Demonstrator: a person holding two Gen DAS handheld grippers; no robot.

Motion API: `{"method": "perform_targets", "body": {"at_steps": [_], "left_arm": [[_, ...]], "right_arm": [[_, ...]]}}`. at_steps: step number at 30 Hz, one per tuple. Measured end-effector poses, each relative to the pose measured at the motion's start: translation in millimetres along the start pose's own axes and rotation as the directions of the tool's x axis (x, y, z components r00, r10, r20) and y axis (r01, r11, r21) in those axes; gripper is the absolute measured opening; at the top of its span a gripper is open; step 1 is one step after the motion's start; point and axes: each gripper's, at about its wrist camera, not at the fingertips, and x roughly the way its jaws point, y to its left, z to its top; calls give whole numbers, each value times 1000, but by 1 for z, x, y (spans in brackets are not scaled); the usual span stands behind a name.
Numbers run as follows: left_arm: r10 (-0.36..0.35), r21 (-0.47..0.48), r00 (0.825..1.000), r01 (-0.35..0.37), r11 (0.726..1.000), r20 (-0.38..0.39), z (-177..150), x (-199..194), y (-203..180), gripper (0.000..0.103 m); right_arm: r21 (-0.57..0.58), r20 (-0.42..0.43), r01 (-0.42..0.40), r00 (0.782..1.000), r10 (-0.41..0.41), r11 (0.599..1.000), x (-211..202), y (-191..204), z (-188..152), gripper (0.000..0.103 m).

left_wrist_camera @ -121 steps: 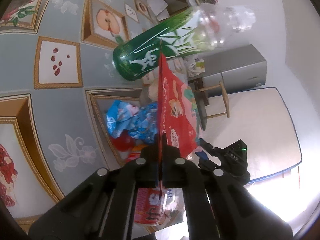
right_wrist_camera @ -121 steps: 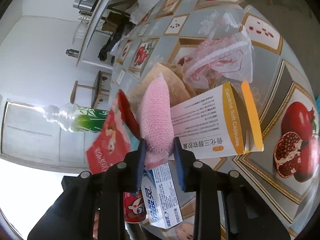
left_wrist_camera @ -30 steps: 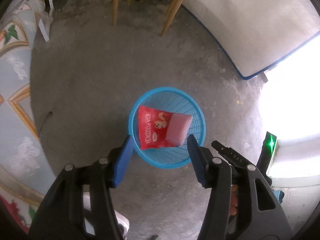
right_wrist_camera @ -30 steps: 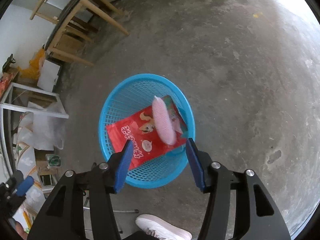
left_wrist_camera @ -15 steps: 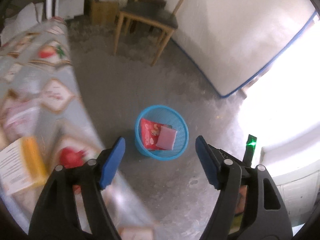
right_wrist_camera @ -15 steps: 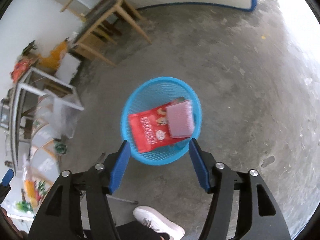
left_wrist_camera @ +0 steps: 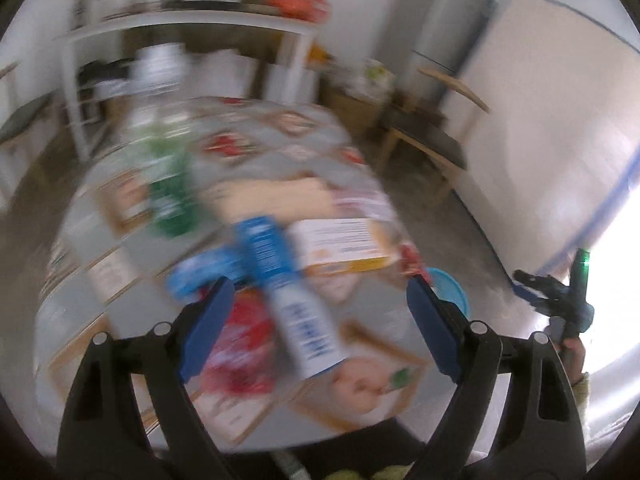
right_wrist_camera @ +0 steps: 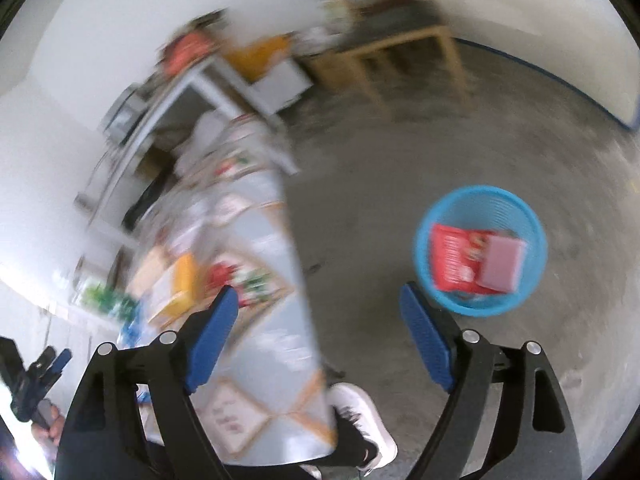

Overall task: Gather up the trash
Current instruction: 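Return both tools to the table and grasp the red milk can with the left gripper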

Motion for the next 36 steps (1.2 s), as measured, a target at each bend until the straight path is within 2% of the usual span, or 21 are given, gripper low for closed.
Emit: {"method": "perform_targets", "body": {"at_steps": [4,8,13,17,21,26,29,33,36], "left_arm": [[58,-109,998,-56,992,20,-27,-18,40,86],[45,-208,999,-48,977,-17,-45,-3,62,86],[2,-164,998,-12,986,-60,-48,25,65,87],[32,-124,992,-48,991,-126,-42,56,64,87],[-2,-139,979,-27,990,-204,-32,86,75,87],[-62,-200,959,5,980,-278,-30,112,86,86],[-82,-211,945,14,977,-315,-33,123,85,75],[-124,-253,938,40,967,-324,-38,129,86,63],[-116,-261,941,31,965,-317,-42,126,85,63]], "right_arm": [[-127,-61,-95,994,88,987,10,69,-2,82],[-219,-163,-203,972,169,954,26,135,-16,82],[-257,-307,-264,935,181,930,63,191,-43,82],[-248,-400,-265,904,151,932,93,213,-63,82],[-239,-457,-266,879,133,934,112,224,-77,82],[-241,-484,-272,866,127,932,123,232,-77,82],[-242,-493,-272,861,123,931,131,235,-75,82],[-246,-505,-272,855,117,930,142,242,-74,82],[-257,-510,-274,853,110,927,146,247,-75,82]]}}
